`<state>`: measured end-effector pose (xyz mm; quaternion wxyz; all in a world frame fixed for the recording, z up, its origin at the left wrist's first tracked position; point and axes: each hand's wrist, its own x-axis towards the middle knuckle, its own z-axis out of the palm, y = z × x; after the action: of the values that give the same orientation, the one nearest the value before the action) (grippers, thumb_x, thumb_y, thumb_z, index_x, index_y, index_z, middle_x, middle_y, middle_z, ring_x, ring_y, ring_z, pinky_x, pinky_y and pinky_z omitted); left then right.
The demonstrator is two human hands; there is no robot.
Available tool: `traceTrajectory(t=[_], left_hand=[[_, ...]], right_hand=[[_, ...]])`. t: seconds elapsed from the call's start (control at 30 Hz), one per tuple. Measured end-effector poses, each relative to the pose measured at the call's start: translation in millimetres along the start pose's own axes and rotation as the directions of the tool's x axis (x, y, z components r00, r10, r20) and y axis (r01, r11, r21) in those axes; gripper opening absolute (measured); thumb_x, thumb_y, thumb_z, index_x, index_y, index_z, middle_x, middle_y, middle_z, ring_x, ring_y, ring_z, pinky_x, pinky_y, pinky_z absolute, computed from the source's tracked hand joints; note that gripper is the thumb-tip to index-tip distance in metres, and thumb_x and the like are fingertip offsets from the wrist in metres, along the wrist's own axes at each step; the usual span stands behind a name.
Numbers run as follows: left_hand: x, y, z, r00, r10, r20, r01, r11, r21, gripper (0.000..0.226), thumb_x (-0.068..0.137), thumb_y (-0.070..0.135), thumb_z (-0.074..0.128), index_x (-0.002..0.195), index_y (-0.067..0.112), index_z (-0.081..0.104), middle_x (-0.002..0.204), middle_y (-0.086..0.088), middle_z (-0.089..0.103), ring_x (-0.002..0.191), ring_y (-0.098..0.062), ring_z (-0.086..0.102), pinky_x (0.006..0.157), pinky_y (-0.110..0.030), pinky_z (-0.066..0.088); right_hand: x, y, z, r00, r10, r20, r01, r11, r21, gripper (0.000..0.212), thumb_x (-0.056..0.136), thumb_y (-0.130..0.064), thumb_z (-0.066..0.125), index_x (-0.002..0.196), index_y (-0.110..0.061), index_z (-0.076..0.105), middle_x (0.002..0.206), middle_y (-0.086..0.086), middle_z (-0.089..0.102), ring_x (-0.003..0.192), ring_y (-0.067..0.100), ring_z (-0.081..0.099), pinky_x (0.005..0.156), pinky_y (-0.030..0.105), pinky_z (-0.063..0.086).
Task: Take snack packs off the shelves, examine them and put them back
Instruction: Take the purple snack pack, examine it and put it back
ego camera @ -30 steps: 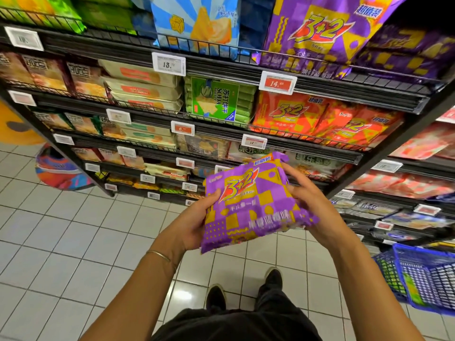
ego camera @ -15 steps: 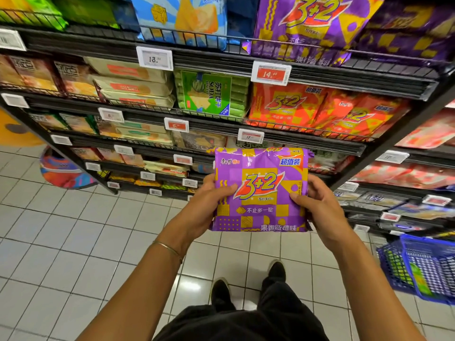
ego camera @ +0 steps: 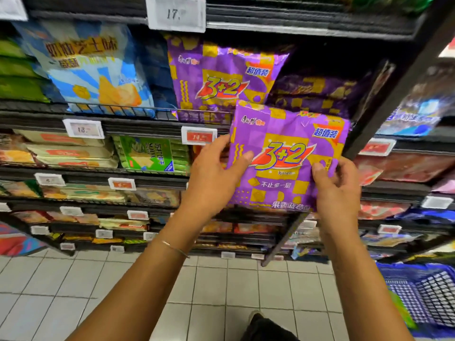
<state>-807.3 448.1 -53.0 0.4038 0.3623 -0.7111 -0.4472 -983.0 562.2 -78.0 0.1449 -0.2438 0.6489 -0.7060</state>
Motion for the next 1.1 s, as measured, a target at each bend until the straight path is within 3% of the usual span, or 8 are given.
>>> traceTrajectory(t=[0.13,0.23,0.37,0.5,0.73,0.83,0.97,1.1], left_hand=[[43,25,46,0.996,0.055,0.072,-0.055,0.998,-0.015,0.043,0.09,0.045,0.066,0.126,0.023,0.072,0.118,0.001,0.077,0.11,-0.021,0.072,0.095,-0.047,0.057],[72,34,73,0.994,0.068,0.087,-0.068,0.998,-0.004,0.043,0.093,0.04,0.066,0.131,0.018,0.07,0.122,-0.001,0.075,0.115,-0.022,0.07,0.099,-0.049,0.056],[92,32,83,0.996,0.043,-0.072,-0.044,0.999,-0.01,0.04,0.093,0.035,0.069,0.128,0.015,0.07,0.115,0.002,0.077,0.105,-0.017,0.074,0.095,-0.049,0.058],[111,35,82,0.976,0.036,-0.213,-0.039,0.999,-0.008,0.039,0.089,0.034,0.07,0.12,0.011,0.072,0.109,-0.004,0.078,0.101,-0.024,0.075,0.092,-0.051,0.059],[132,50,95,0.929,0.088,-0.358,-0.111,0.993,-0.044,0.031,0.091,0.037,0.072,0.096,0.007,0.066,0.088,-0.006,0.077,0.08,-0.028,0.072,0.075,-0.051,0.058],[147,58,98,0.906,0.136,-0.401,-0.148,0.989,0.001,0.038,0.086,0.041,0.07,0.079,0.008,0.054,0.07,-0.008,0.06,0.063,-0.025,0.049,0.061,-0.05,0.044],[159,56,98,0.922,0.103,-0.373,-0.112,0.994,-0.001,0.032,0.08,0.037,0.075,0.101,0.014,0.069,0.092,-0.012,0.074,0.08,-0.03,0.066,0.074,-0.048,0.057],[156,46,99,0.946,0.113,-0.303,-0.135,0.99,-0.051,0.034,0.086,0.02,0.083,0.115,0.013,0.067,0.103,-0.005,0.077,0.093,-0.025,0.074,0.086,-0.047,0.061]], right_hand=[[48,-14,-16,0.978,-0.145,-0.151,0.13,0.986,-0.106,0.015,0.102,-0.026,0.06,0.115,-0.02,0.063,0.103,-0.003,0.068,0.089,0.008,0.062,0.084,0.032,0.051],[75,-20,-24,0.956,-0.215,-0.198,0.19,0.972,-0.135,0.017,0.101,-0.026,0.057,0.114,-0.017,0.061,0.092,-0.012,0.061,0.078,-0.001,0.055,0.083,0.032,0.048],[101,-30,-16,0.981,-0.169,-0.092,0.159,0.981,-0.109,0.014,0.102,-0.027,0.062,0.116,-0.025,0.062,0.099,-0.013,0.069,0.087,-0.002,0.065,0.081,0.025,0.054],[118,-37,0,0.989,-0.147,-0.01,0.146,0.987,-0.071,0.015,0.102,-0.023,0.064,0.117,-0.023,0.066,0.102,-0.007,0.073,0.09,0.01,0.069,0.083,0.034,0.056],[156,-49,16,0.974,-0.226,0.004,0.225,0.969,-0.097,0.02,0.107,-0.027,0.052,0.121,-0.016,0.062,0.099,-0.013,0.068,0.081,-0.009,0.059,0.068,0.003,0.04],[170,-51,23,0.972,-0.236,-0.013,0.233,0.968,-0.097,0.015,0.108,-0.025,0.048,0.113,-0.012,0.054,0.095,-0.007,0.063,0.078,-0.003,0.055,0.072,0.022,0.041],[188,-48,30,0.991,-0.125,-0.046,0.122,0.991,-0.056,0.04,0.104,-0.015,0.05,0.144,-0.01,0.048,0.137,0.008,0.062,0.123,0.022,0.057,0.105,0.035,0.043],[198,-36,32,0.999,-0.037,-0.036,0.036,0.999,-0.037,0.052,0.103,-0.011,0.05,0.154,-0.01,0.038,0.152,0.01,0.052,0.139,0.027,0.05,0.118,0.044,0.036]])
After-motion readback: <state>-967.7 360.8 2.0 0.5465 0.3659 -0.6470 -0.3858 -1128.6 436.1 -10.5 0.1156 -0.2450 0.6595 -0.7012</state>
